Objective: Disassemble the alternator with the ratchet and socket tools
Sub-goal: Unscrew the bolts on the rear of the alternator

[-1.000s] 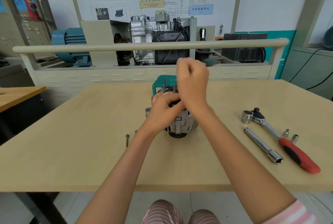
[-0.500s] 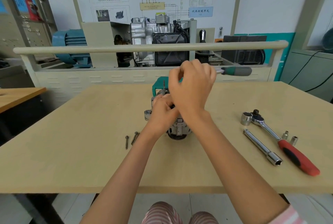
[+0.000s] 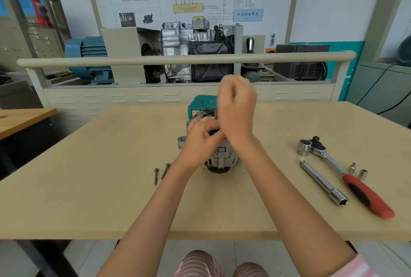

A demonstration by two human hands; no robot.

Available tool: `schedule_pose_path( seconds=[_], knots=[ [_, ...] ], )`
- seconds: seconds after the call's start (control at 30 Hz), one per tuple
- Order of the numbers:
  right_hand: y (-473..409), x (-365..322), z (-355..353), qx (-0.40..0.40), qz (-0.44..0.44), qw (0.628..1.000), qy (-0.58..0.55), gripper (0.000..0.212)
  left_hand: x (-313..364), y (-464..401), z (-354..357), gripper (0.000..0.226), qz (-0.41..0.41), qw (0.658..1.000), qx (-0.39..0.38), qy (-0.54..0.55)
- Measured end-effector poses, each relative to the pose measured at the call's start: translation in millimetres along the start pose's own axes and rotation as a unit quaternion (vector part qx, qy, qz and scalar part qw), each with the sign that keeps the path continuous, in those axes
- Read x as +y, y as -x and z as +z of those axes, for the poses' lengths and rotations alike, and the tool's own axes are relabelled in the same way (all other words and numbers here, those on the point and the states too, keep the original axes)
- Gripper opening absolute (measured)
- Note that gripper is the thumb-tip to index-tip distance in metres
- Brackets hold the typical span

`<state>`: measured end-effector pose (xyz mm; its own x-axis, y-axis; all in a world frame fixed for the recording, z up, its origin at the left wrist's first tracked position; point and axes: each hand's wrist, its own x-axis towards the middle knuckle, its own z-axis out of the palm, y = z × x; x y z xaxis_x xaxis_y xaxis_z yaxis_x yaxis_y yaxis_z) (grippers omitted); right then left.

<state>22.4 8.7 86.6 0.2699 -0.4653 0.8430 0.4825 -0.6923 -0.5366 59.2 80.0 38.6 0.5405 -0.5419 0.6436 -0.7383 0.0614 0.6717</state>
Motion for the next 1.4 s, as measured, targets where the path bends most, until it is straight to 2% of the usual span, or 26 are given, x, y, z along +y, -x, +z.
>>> schedule_pose_path(
  seconds=[0.03, 0.07, 0.13, 0.2, 0.23, 0.33, 0.4, 0.43, 0.47, 0.5, 0.57, 0.67, 0.7, 0.73, 0.77, 0.83, 0.9, 0.93, 1.0, 1.1, 1.13, 1.17, 1.27, 1.33, 1.37, 1.4],
  knots=[
    [5.8, 0.6, 1.2, 0.042, -0.059, 0.984, 0.162, 0.028, -0.2, -0.2, 0.4, 0.043, -0.011, 1.0, 0.003, 0.004],
    [8.6, -0.1, 2.2, 0.068, -0.087, 0.961, 0.253, 0.024, 0.2, 0.2, 0.3, 0.042, -0.02, 1.0, 0.005, 0.009],
    [7.8, -1.6, 3.2, 0.067, -0.08, 0.963, 0.248, 0.025, 2.5, 0.9, 0.3, 0.041, -0.024, 1.0, 0.005, 0.014],
    [-2.8, -3.1, -1.4, 0.015, -0.004, 0.999, 0.049, 0.033, 5.9, 1.4, 0.3, 0.038, -0.019, 1.0, -0.003, 0.002],
    [-10.3, -4.4, -5.5, -0.032, 0.067, 0.994, -0.084, 0.038, 6.8, 1.5, -0.1, 0.034, -0.015, 1.0, -0.008, -0.005],
    [-28.9, 4.4, -16.0, -0.116, 0.228, 0.901, -0.351, 0.058, 5.1, 1.4, -3.5, 0.025, -0.015, 1.0, -0.016, -0.002],
    [-33.5, 11.4, -19.4, -0.127, 0.279, 0.813, -0.496, 0.062, 4.0, 1.3, -3.4, 0.018, -0.012, 1.0, -0.012, -0.005],
    [-34.7, 13.2, -19.7, -0.127, 0.293, 0.78, -0.537, 0.063, 3.6, 1.2, -2.8, 0.018, -0.011, 1.0, -0.01, -0.009],
    [-34.5, 13.0, -19.3, -0.131, 0.296, 0.771, -0.549, 0.063, 2.9, 1.1, -2.8, 0.017, -0.007, 1.0, -0.01, -0.011],
    [-32.6, 10.7, -18.3, -0.136, 0.287, 0.793, -0.519, 0.064, 2.0, 1.0, -2.9, 0.019, 0.001, 1.0, -0.012, -0.008],
    [-26.1, 4.4, -12.0, -0.137, 0.231, 0.885, -0.38, 0.061, -0.9, 0.9, -3.4, 0.031, 0.014, 1.0, -0.016, -0.001],
    [-6.3, -4.3, -0.2, -0.051, 0.045, 0.995, -0.076, 0.043, -3.5, 1.1, -0.9, 0.04, -0.002, 1.0, 0.008, 0.02],
    [-0.8, -4.4, 2.3, -0.011, -0.031, 0.997, 0.076, 0.038, -3.3, 1.1, 0.4, 0.042, -0.013, 0.999, 0.021, 0.03],
    [2.6, -4.1, 4.3, 0.017, -0.077, 0.977, 0.2, 0.033, -2.9, 1.2, 1.4, 0.041, -0.024, 0.999, 0.028, 0.029],
    [3.3, -3.9, 5.2, 0.028, -0.091, 0.962, 0.257, 0.03, -1.3, 1.5, 2.5, 0.039, -0.028, 0.999, 0.026, 0.024],
    [-1.8, -4.0, 2.7, 0.014, -0.056, 0.975, 0.214, 0.033, 2.4, 2.1, 2.5, 0.039, -0.021, 1.0, 0.008, 0.011],
    [-11.7, -2.4, -3.3, -0.04, 0.033, 0.999, 0.014, 0.039, 3.8, 1.9, 0.7, 0.03, -0.011, 1.0, -0.008, -0.009],
    [-17.6, -2.5, -7.0, -0.076, 0.095, 0.988, -0.092, 0.042, 3.4, 1.3, -0.4, 0.03, -0.006, 1.0, -0.013, -0.019],
    [-27.5, 1.2, -11.9, -0.135, 0.198, 0.933, -0.27, 0.054, 2.2, 0.5, -3.4, 0.038, -0.002, 0.999, -0.028, -0.025],
    [-33.2, 5.5, -13.0, -0.168, 0.276, 0.811, -0.488, 0.062, 1.4, 0.4, -4.1, 0.042, 0.003, 1.0, -0.027, -0.014],
    [-32.4, 4.7, -11.9, -0.165, 0.278, 0.806, -0.496, 0.063, 1.5, 0.6, -3.8, 0.044, 0.004, 1.0, -0.023, -0.01],
    [-29.9, 2.8, -10.3, -0.162, 0.271, 0.816, -0.484, 0.064, 1.5, 1.0, -3.2, 0.042, 0.009, 1.0, -0.019, -0.008],
    [-17.7, -2.7, -2.2, -0.1, 0.202, 0.917, -0.329, 0.059, -0.2, 1.1, -2.2, 0.035, 0.018, 1.0, -0.012, -0.006],
    [-4.8, -2.2, 1.0, -0.022, 0.05, 0.996, -0.074, 0.042, -1.9, 0.3, -1.2, 0.036, 0.001, 1.0, -0.007, 0.009],
    [1.3, -1.8, 2.2, 0.014, -0.027, 0.996, 0.089, 0.033, -2.4, 0.1, -0.2, 0.038, -0.015, 1.0, -0.002, 0.018],
    [4.9, -1.0, 3.7, 0.04, -0.077, 0.975, 0.203, 0.027, -2.3, 0.4, 0.8, 0.038, -0.028, 0.999, 0.006, 0.024]
  ],
)
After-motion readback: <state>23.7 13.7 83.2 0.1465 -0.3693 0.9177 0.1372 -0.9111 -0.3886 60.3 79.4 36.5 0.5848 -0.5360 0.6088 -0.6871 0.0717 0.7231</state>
